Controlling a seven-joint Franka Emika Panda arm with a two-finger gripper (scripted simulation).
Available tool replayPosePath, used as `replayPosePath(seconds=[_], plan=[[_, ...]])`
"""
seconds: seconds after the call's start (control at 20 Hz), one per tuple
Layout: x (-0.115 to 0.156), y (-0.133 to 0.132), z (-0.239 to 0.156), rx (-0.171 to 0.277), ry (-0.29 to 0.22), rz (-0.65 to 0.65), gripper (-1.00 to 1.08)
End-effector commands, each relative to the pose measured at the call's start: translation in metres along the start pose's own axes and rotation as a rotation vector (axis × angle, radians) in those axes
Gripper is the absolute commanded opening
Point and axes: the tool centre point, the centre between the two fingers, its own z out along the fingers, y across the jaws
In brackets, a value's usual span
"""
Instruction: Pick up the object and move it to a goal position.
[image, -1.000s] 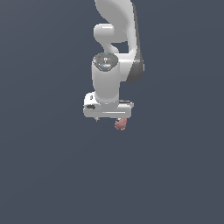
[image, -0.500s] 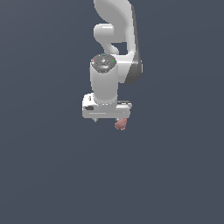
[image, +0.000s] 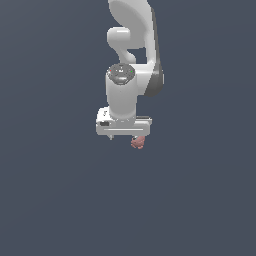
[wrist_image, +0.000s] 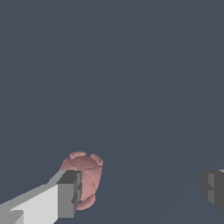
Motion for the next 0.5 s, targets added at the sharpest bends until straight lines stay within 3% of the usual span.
replayPosePath(seconds=[0.0, 0.45], plan=[[-0.004, -0.007, 0.005, 0.001, 0.000, 0.015, 1.00], [-0.031, -0.045, 0.037, 0.005, 0.005, 0.120, 1.00]])
